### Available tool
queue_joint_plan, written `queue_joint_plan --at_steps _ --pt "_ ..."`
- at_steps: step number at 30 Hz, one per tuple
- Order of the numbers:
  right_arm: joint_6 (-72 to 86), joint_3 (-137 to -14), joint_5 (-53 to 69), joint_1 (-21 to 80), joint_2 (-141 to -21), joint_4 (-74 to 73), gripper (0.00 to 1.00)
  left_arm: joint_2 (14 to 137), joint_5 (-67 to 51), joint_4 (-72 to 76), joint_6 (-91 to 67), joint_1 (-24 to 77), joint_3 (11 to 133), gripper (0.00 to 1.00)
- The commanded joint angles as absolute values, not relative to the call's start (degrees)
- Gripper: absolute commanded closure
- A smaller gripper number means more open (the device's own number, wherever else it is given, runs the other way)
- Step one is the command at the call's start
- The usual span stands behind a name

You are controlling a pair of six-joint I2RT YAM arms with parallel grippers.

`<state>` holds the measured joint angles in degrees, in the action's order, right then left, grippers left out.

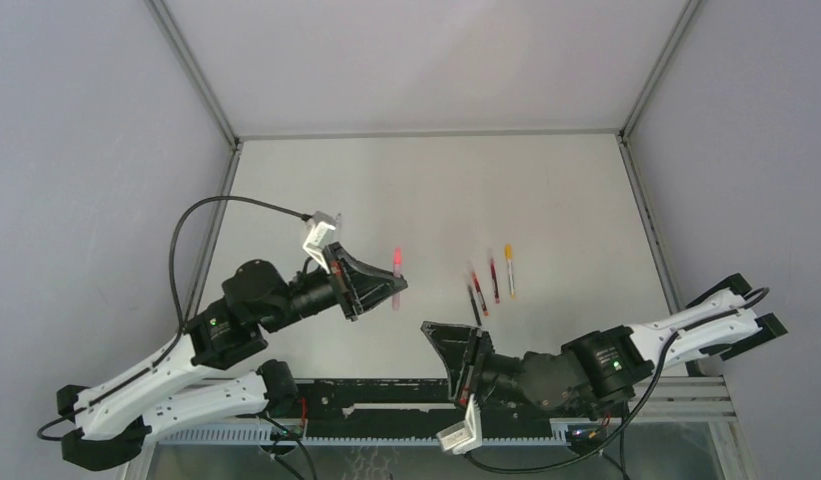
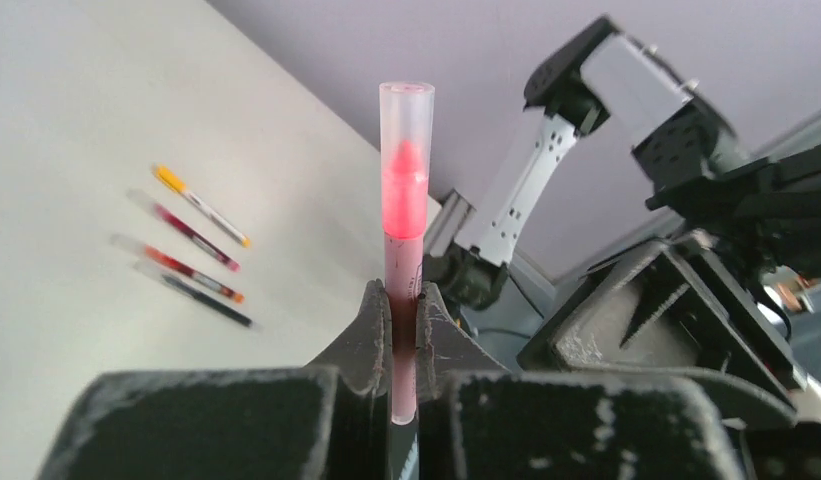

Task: Insert the pens into the pen caps
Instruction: Press the pen cap onto the pen.

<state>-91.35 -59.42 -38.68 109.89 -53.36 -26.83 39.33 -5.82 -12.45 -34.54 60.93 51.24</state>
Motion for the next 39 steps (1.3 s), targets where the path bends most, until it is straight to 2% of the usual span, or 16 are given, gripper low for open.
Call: queue_joint_plan --at_steps 1,4,7,9,12,14,19,25,39 --pt "-64.2 -54.2 -27.6 106.3 -46.6 -6.9 0.7 35.9 2.6 -6.9 -30.6 60.6 50.0 1.0" --pt "-44.4 -51.7 -24.0 99.1 -43.4 5.0 0.7 35.4 3.0 -7.0 -28.9 60.6 50.0 1.0" --pt "-24.5 -51.7 -27.2 92.9 -42.1 14.5 0.66 35.5 2.2 -6.9 -27.4 60.6 50.1 1.0" --pt "-3.2 -54.8 -29.6 87.2 -42.6 12.2 0.62 35.8 1.7 -6.9 -26.5 60.6 50.0 1.0" --pt "17.7 -61.5 -19.9 76.6 -46.3 1.5 0.63 36.7 0.7 -6.7 -25.7 60.6 50.3 1.0" --pt "25.1 -63.3 -12.8 72.1 -48.1 0.9 0.63 37.1 0.4 -6.8 -25.2 60.6 50.6 1.0" --pt "31.6 -67.6 -6.7 69.9 -52.7 0.4 0.6 37.1 0.4 -6.7 -24.7 60.6 50.8 1.0" --pt "35.2 -72.7 -8.2 69.8 -57.7 -8.7 0.54 36.8 0.4 -6.6 -24.2 60.6 51.0 1.0" --pt "34.7 -73.0 -9.2 69.3 -59.4 -9.1 0.55 37.6 -5.5 -5.0 -24.7 60.6 50.8 1.0"
